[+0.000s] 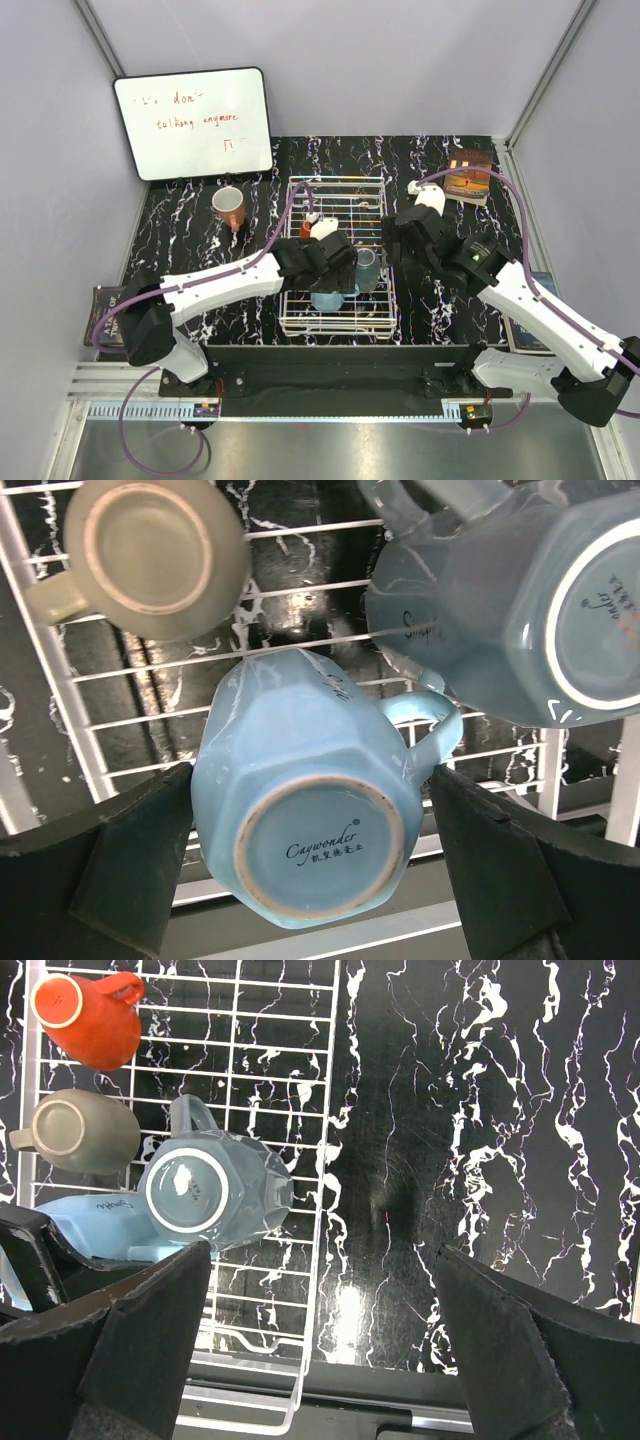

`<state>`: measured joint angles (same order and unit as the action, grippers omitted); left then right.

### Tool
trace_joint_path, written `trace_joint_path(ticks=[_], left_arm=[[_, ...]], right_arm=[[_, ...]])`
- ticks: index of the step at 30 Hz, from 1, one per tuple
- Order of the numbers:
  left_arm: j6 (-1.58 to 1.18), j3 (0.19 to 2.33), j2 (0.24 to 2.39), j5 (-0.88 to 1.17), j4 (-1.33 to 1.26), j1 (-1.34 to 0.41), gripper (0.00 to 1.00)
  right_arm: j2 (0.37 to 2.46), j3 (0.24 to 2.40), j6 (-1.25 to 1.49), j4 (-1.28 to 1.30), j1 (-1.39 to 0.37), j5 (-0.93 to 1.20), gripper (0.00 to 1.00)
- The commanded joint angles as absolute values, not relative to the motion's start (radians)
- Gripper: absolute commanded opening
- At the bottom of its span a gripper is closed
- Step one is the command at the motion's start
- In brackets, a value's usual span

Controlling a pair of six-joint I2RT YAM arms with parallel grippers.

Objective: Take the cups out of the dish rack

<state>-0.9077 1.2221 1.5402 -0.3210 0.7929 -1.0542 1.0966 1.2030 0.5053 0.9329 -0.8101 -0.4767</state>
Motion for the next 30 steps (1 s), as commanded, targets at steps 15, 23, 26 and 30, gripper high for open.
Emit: trace_joint_path(ticks=[15, 23, 26, 30], left_arm=[[-0.879, 1.109, 1.569, -0.356, 0.785, -1.052, 0.99], [-0.864, 1.095, 1.569, -0.367, 0.793, -1.054, 0.99], [-0.870, 1.101, 1.557, -0.379, 0.810, -1.054, 0.99], [-0.868, 1.115, 1.484, -0.403, 0.833, -1.054, 0.99]], right_arm=[[1.080, 1.195, 0.512, 0.931, -0.818, -0.466, 1.00], [1.091, 1.201, 0.515, 0.930, -0.818, -0.472, 1.00], [1.095, 1.207, 0.512, 0.930, -0.818, -0.474, 1.00], [1.107, 1.209, 0.511, 0.922, -0.818, -0.463, 1.00]])
